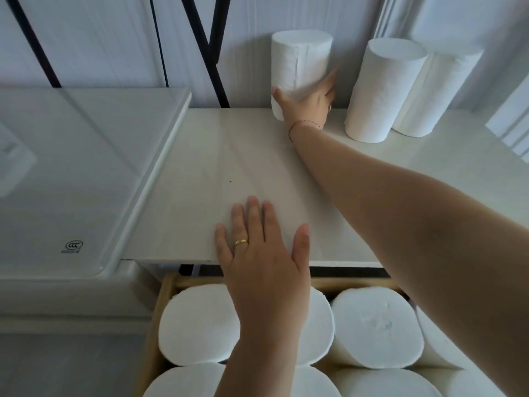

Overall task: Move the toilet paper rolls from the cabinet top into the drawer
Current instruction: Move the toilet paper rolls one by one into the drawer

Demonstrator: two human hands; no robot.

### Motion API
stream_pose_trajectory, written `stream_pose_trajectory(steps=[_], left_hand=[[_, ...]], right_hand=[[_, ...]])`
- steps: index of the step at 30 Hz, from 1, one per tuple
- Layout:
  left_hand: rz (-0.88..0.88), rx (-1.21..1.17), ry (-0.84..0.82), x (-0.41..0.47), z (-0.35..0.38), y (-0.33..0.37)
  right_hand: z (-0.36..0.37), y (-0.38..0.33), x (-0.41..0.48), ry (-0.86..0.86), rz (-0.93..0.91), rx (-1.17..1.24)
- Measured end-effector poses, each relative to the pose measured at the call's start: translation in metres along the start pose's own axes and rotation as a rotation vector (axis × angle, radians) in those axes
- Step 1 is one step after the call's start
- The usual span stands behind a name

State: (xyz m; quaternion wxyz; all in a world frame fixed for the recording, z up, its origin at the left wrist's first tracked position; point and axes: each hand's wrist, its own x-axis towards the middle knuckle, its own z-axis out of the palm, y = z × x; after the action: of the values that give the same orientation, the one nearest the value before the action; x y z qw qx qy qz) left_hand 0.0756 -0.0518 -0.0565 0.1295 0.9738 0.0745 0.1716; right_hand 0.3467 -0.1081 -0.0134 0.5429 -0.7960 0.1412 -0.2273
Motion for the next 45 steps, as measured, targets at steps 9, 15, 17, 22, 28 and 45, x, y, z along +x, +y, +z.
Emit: stream_pose_trajectory(steps=[9, 15, 17, 22, 28, 45], left_hand=[[0.004, 0.018, 0.023, -0.002, 0.004, 0.000], [0.005, 0.030, 0.039, -0.002, 0.006, 0.000], [0.009, 0.023, 0.054, -0.002, 0.007, 0.000], [0.002, 0.023, 0.061, -0.002, 0.008, 0.000], [-0.009, 0.009, 0.037, -0.001, 0.005, 0.002], [0.056, 0.001, -0.074, -0.012, 0.003, 0.010]], right_hand=[[0.006, -0.005, 0.001, 0.048, -0.016, -0.019], [0.006, -0.008, 0.002, 0.054, -0.007, -0.091], [0.005, -0.008, 0.001, 0.062, -0.011, -0.106], [-0.001, -0.006, -0.004, 0.042, -0.031, -0.129], [-0.025, 0.000, -0.028, 0.015, -0.131, -0.130], [-0.193, 0.030, -0.155, -0.103, -0.207, -0.065]])
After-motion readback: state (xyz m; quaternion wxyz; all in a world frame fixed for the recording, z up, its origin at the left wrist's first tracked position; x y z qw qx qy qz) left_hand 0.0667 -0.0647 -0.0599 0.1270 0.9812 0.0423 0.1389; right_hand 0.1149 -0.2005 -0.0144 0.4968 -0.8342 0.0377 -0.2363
